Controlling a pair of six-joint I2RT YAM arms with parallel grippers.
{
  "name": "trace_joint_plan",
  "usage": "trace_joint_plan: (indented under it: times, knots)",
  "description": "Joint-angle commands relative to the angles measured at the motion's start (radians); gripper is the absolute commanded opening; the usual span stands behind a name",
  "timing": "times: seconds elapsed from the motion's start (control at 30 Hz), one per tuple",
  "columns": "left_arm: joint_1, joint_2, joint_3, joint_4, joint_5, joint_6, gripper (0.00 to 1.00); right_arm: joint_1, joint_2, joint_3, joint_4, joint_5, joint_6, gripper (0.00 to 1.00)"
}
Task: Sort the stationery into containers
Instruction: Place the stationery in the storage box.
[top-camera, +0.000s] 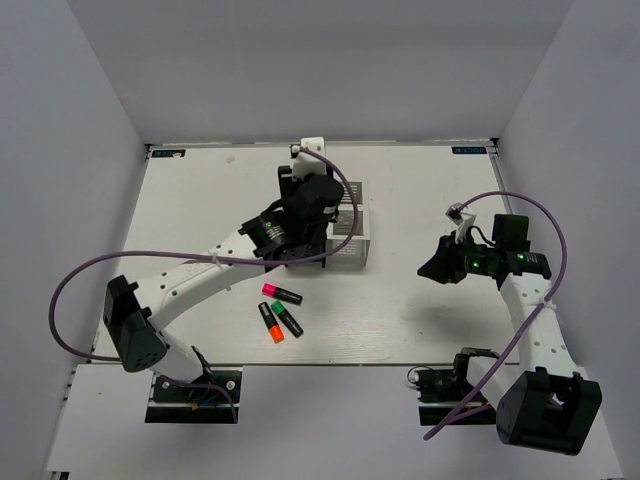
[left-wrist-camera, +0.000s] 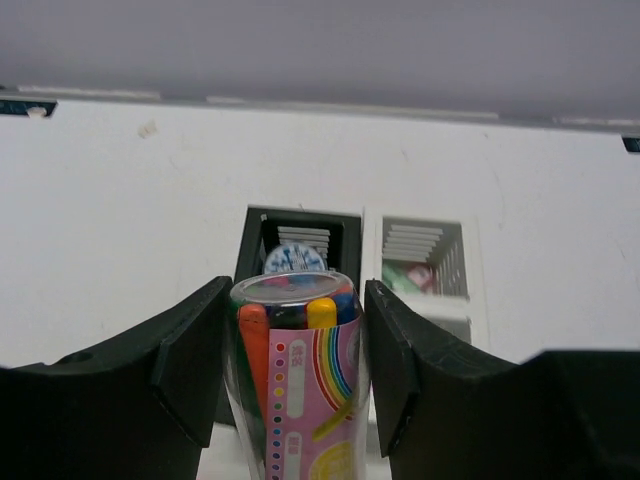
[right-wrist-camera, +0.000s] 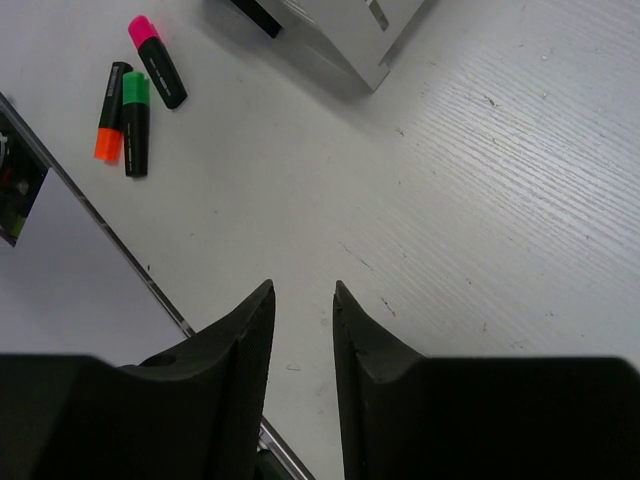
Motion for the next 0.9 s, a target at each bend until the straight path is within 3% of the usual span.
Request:
trace_joint_plan:
  times: [0.0,0.17,0.87]
  knots:
    - [0.054,0.024,-0.007,0.258,-0.013,0.188,0.0,-0.002,0.007,0.034,-0.002,-0.042,-0.026,0.34]
    - [0.113,0.115,0.033,0.275,0.026,0.189,0.0,-0.002,-0.005,0.017,-0.013,-0.067,-0.069,0.51]
    - [0.214,0.186,-0.111,0.333,0.075,0.082,0.0,-0.007,0.017,0.01,-0.033,-0.08,-0.09,0.57]
